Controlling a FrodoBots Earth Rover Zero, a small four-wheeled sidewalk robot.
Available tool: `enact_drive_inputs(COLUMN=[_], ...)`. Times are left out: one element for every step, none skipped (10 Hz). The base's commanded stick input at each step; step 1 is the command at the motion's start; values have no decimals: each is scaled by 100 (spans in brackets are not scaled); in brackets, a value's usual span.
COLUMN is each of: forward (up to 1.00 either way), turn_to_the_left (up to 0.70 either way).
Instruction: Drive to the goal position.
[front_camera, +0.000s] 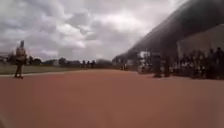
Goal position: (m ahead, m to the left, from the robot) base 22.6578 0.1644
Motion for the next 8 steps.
enact_drive_inputs(forward=[70, 70, 70, 70, 70, 70, 70, 70], turn_to_the_left=[0, 0, 0, 0, 0, 0, -35, -35])
